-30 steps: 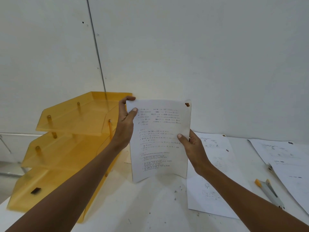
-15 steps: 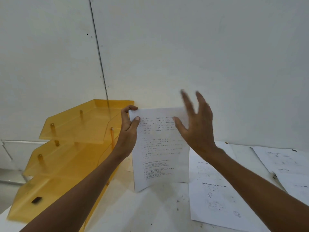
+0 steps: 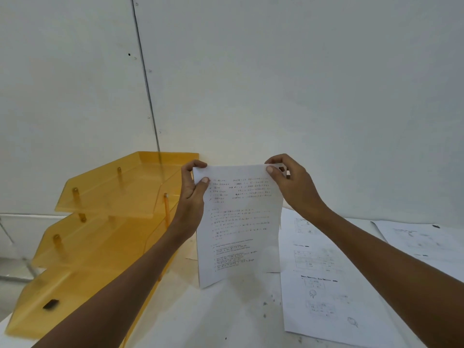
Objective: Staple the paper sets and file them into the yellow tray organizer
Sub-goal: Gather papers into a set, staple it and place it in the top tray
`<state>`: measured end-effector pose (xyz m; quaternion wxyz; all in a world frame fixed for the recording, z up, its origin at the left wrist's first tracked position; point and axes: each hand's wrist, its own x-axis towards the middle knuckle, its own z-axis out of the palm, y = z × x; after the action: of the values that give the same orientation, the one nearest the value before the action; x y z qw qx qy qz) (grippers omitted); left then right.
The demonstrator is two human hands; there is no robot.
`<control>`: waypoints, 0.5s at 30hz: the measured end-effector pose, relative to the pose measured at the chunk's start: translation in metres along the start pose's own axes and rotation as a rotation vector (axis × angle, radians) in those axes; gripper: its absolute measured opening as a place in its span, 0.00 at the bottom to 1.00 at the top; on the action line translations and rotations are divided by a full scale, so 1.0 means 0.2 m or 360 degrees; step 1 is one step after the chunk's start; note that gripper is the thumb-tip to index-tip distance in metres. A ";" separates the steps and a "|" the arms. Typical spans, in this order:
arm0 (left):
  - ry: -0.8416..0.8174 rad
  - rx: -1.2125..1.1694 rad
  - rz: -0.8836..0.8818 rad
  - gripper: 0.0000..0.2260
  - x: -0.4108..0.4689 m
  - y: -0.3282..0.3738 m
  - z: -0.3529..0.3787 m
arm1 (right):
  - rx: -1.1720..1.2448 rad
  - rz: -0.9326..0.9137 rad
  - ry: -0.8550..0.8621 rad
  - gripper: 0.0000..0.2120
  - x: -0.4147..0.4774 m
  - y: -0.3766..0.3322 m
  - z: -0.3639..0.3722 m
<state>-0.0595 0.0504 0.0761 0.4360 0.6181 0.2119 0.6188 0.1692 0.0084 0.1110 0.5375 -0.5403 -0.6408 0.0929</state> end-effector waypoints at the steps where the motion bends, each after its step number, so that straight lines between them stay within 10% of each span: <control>1: 0.0002 0.0007 0.0004 0.13 0.00 0.00 0.00 | 0.0119 0.0059 0.0001 0.04 0.00 0.00 0.00; 6: 0.0088 0.0020 0.0024 0.17 0.02 -0.01 -0.02 | 0.0782 0.0474 -0.0037 0.16 0.02 0.01 -0.03; 15: 0.0142 0.0162 -0.0145 0.07 0.01 0.00 0.00 | 0.0949 0.0453 0.0126 0.02 0.00 0.04 -0.02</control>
<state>-0.0595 0.0523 0.0781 0.4219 0.6011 0.2901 0.6137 0.1772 0.0095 0.1068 0.6780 -0.4465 -0.4820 0.3296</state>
